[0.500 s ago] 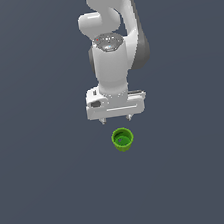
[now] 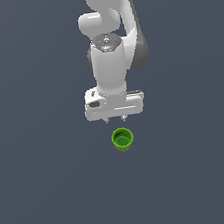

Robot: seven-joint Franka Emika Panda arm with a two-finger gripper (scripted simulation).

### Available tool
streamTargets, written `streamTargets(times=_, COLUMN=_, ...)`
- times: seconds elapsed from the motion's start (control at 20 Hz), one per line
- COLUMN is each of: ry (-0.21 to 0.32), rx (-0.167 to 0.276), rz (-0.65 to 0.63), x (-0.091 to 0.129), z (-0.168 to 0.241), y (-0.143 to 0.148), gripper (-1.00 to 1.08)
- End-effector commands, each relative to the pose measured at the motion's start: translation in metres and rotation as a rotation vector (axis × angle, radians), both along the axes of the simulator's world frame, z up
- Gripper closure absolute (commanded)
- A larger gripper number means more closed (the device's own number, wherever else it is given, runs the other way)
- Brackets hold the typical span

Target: Pick up the object and move it to a goal position.

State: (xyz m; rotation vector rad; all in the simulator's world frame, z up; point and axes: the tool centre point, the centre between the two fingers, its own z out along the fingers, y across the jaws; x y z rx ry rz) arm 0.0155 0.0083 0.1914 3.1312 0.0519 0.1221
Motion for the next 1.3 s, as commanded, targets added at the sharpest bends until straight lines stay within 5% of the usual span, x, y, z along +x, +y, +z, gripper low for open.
streamTargets(times=0.0, ry=0.000, rx=0.000, rz=0.001, x=0.000, z=0.000, y=0.000, gripper=-0.20)
streamTargets(times=0.6, ry=0.056, rx=-0.029, rz=0.092, x=0.014, z=-0.009, y=0.003, gripper=-0.20)
streamTargets(times=1.25, ry=0.221, rx=-0.108, rz=0.331, x=0.044, z=-0.034, y=0.008, gripper=-0.20)
